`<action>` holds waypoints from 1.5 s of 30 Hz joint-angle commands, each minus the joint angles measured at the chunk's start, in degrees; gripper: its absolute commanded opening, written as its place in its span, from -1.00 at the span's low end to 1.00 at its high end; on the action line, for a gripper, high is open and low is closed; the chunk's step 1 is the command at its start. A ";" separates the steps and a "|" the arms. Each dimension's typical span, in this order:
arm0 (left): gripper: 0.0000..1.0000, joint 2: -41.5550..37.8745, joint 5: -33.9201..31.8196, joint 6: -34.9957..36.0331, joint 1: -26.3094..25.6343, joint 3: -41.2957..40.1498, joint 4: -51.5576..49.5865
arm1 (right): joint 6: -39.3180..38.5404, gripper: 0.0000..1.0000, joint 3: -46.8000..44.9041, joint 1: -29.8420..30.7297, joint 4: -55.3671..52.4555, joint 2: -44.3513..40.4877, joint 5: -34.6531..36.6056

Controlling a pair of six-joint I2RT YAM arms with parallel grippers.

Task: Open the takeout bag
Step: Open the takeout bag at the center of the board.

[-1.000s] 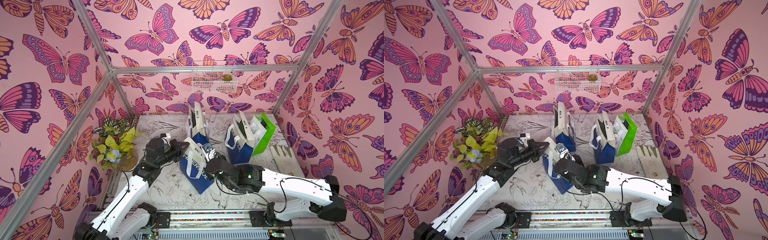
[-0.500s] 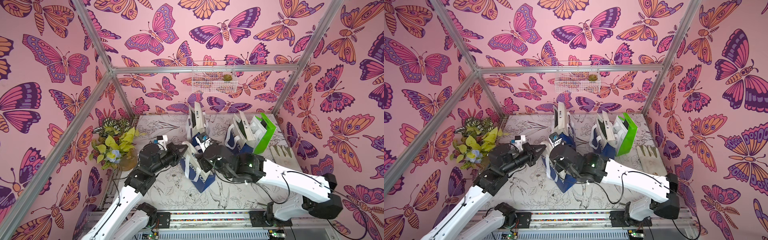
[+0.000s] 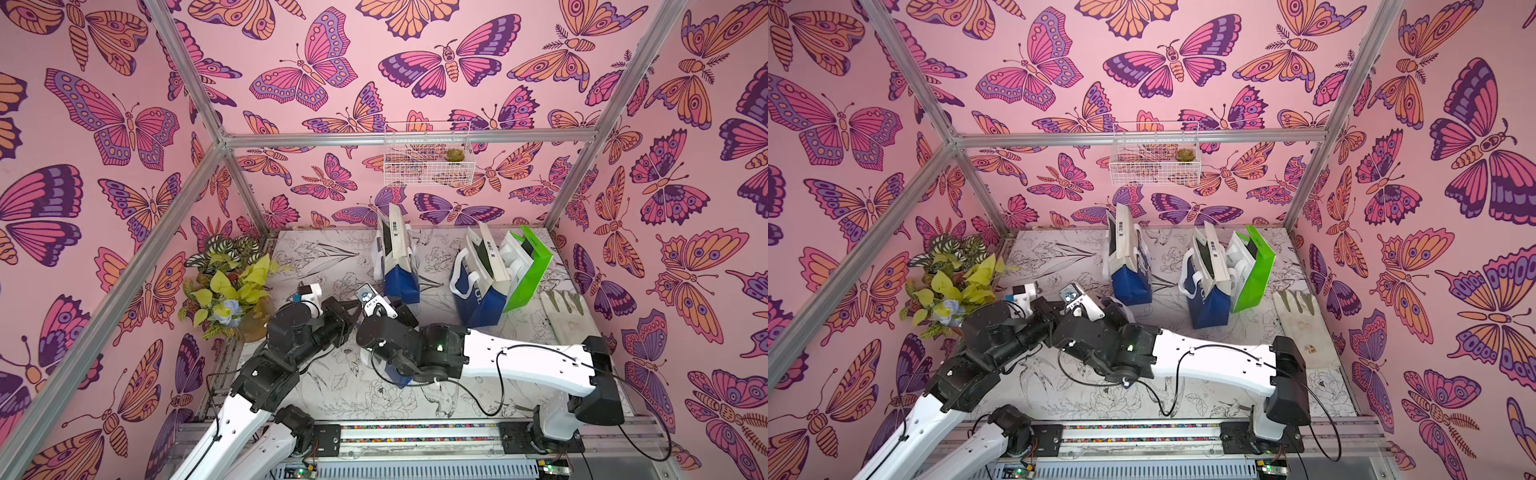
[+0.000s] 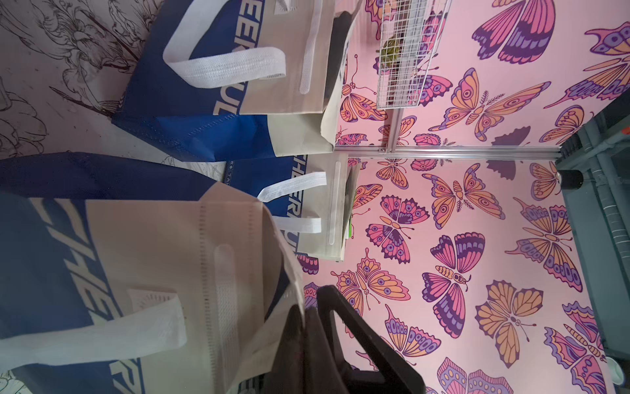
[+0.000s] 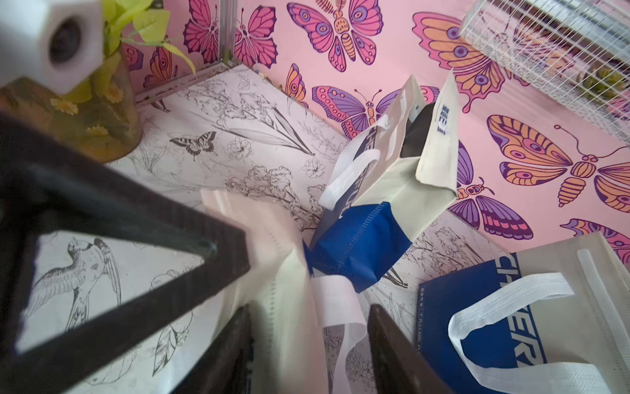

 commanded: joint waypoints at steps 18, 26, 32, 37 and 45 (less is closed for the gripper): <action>-1.00 -5.78 -3.31 -0.99 -1.20 0.46 -3.58 | 3.25 0.56 0.03 4.92 0.64 0.73 5.91; -1.00 -6.28 -6.55 0.94 -1.20 0.12 -8.19 | 3.36 0.43 1.62 1.82 -0.23 3.08 11.76; -1.00 -8.38 -14.68 4.57 -1.20 4.05 -18.01 | 15.95 0.05 -0.89 1.68 -16.54 -1.09 17.29; -1.00 -8.27 -16.35 5.68 -1.20 6.95 -20.20 | 23.40 -0.19 -7.38 -1.94 -21.34 -5.93 14.05; -1.00 -6.60 -13.83 4.57 -1.20 5.85 -19.80 | 10.79 -0.84 -15.72 -5.35 -6.12 -13.74 -0.52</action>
